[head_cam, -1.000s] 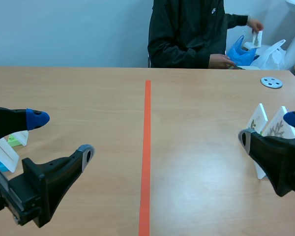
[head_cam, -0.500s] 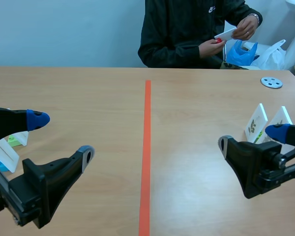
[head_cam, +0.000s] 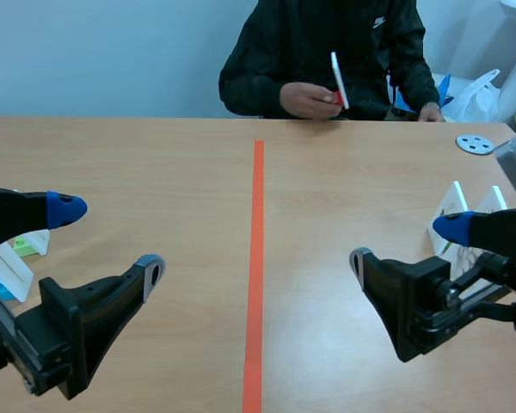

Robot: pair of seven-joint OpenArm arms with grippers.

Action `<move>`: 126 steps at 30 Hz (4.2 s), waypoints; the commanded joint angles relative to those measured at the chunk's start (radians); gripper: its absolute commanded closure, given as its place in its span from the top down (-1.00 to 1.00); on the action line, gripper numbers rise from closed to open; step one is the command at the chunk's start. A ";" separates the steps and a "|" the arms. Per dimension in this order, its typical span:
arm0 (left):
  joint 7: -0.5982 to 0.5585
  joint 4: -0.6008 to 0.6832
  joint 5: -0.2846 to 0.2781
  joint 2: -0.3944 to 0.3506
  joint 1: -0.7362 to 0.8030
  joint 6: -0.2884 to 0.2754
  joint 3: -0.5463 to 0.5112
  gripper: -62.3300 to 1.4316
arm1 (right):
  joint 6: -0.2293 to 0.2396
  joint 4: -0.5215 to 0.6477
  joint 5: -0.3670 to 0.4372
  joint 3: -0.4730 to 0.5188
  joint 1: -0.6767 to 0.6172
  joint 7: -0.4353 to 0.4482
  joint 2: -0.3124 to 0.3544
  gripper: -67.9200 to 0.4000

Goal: Sort the leaf by its shape. The table is split by an orange tape line. A compound leaf with several leaflets goes to the left side, a simple leaf with one blade goes to the right side. Return to the home posture when a red brick is placed on the table.

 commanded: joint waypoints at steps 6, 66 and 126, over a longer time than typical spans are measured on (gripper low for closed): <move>-0.013 0.013 -0.010 0.003 -0.003 0.002 0.001 1.00 | -0.059 0.014 -0.026 -0.074 0.005 0.057 0.097 1.00; -0.014 0.012 -0.010 0.005 -0.003 0.002 0.001 1.00 | -0.107 -0.351 -0.270 -0.417 0.336 0.203 0.069 1.00; -0.030 0.012 -0.010 0.005 -0.003 0.000 0.001 1.00 | -0.137 -0.777 -0.531 -0.652 0.599 0.422 -0.059 -0.95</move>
